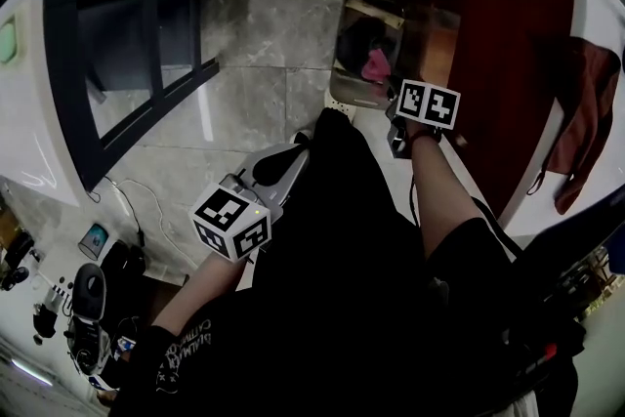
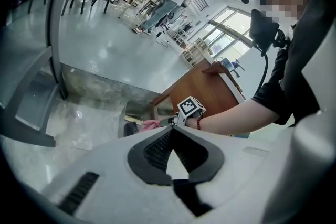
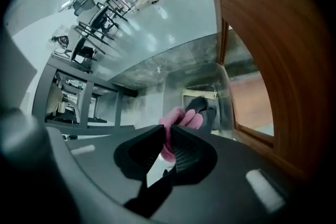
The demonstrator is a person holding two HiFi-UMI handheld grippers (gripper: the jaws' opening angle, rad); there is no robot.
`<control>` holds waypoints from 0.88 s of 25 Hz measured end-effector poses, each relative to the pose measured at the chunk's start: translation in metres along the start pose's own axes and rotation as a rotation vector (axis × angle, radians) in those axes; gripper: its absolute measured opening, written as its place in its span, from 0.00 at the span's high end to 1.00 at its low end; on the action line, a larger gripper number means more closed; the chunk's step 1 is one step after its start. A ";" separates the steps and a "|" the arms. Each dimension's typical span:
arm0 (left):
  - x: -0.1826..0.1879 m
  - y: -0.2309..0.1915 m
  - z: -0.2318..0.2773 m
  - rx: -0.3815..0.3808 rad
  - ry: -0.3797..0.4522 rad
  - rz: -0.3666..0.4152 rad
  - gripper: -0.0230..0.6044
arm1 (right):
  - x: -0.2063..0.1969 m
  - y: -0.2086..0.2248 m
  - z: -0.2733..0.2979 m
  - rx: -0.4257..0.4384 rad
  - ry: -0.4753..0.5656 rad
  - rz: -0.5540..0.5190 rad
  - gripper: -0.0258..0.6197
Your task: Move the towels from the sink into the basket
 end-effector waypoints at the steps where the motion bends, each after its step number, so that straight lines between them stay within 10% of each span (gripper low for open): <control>1: 0.001 0.000 0.002 0.001 -0.003 -0.001 0.96 | 0.000 0.001 0.001 -0.015 -0.013 -0.026 0.88; 10: 0.008 0.016 0.010 -0.009 0.013 0.027 0.96 | -0.004 0.007 -0.006 0.022 -0.049 -0.042 0.71; 15: 0.011 0.030 0.004 -0.012 0.025 0.053 0.96 | -0.003 -0.008 -0.041 0.005 0.101 -0.110 0.95; 22: 0.024 0.062 -0.022 -0.081 0.016 0.185 0.96 | -0.009 -0.055 -0.112 0.096 0.299 -0.100 0.95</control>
Point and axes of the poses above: the fingertips, and each gripper's own axes: z forward along the fingers, y to its right, x out of its top, the point moved 10 cm from there along -z, backward along the fingers, and after that the axes turned 5 degrees about -x, right-handed, at the moved point
